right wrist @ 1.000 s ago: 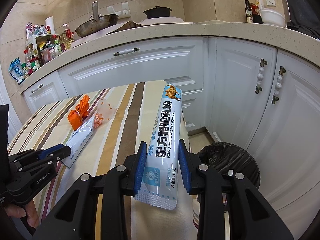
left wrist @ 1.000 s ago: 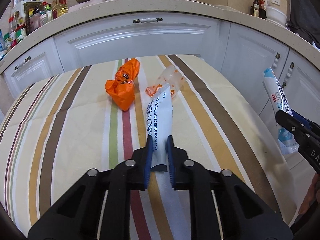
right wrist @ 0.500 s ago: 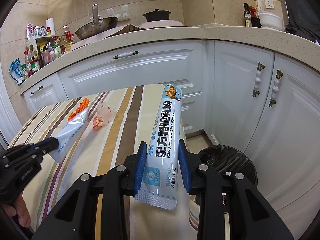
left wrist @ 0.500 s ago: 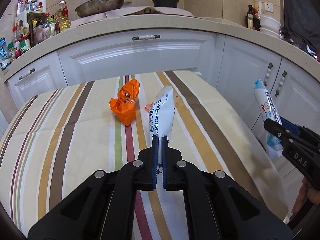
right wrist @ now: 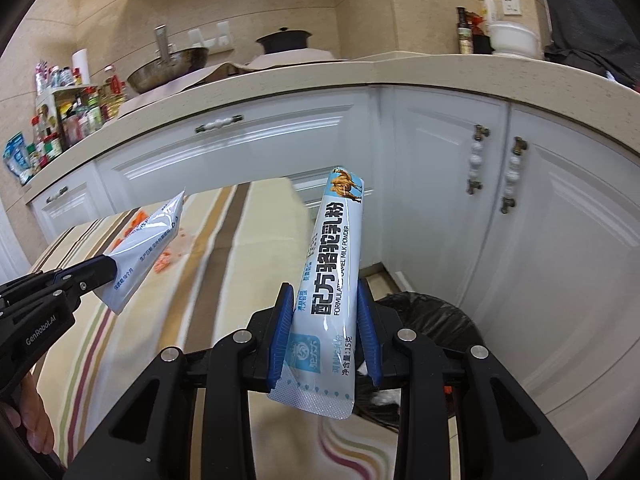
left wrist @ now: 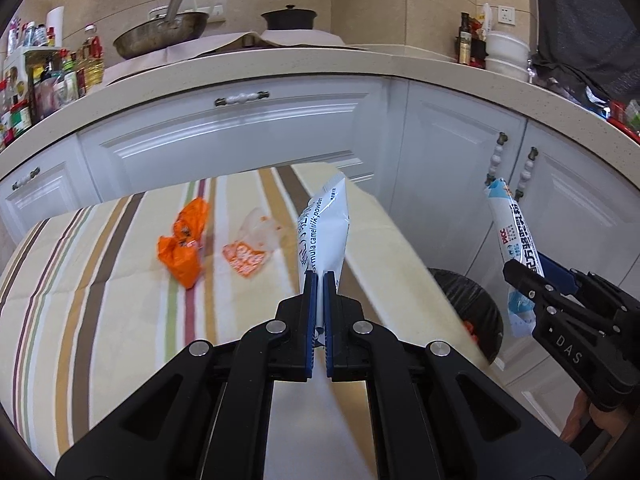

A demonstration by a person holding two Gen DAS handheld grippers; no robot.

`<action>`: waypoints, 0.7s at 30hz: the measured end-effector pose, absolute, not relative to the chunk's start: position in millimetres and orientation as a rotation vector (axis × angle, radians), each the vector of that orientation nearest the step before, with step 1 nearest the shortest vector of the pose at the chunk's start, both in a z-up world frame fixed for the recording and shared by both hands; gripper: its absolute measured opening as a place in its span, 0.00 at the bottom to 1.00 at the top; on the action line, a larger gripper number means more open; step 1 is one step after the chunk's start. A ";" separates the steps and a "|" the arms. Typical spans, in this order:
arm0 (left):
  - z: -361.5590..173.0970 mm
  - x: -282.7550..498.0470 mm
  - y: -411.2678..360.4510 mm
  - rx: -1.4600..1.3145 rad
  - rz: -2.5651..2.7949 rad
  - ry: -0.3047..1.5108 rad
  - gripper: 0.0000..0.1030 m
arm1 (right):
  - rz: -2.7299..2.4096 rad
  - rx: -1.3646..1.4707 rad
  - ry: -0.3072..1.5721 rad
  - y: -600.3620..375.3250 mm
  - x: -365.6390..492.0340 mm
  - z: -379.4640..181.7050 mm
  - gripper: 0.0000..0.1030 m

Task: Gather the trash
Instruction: 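Carry the stick pack and tube over the bin and open both grippers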

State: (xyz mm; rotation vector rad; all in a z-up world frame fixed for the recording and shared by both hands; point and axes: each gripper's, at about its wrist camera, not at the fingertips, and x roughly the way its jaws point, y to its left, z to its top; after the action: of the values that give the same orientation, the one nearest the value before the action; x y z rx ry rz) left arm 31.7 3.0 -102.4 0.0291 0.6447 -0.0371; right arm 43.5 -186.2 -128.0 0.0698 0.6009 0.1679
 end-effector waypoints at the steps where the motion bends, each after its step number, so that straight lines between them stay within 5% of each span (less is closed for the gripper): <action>1: -101.8 34.4 -2.8 0.031 -0.043 0.643 0.03 | 0.158 0.073 0.599 -192.1 43.8 -127.8 0.31; 21: -138.8 104.7 -139.5 0.104 -0.205 0.723 0.03 | -0.008 0.120 0.647 -289.4 78.8 -163.4 0.31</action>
State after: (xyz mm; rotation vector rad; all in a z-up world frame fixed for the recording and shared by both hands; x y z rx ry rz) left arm 104.7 -139.5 -138.8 0.1042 0.7230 -0.2047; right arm 78.8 -289.4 -163.4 0.1199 0.6474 -0.0085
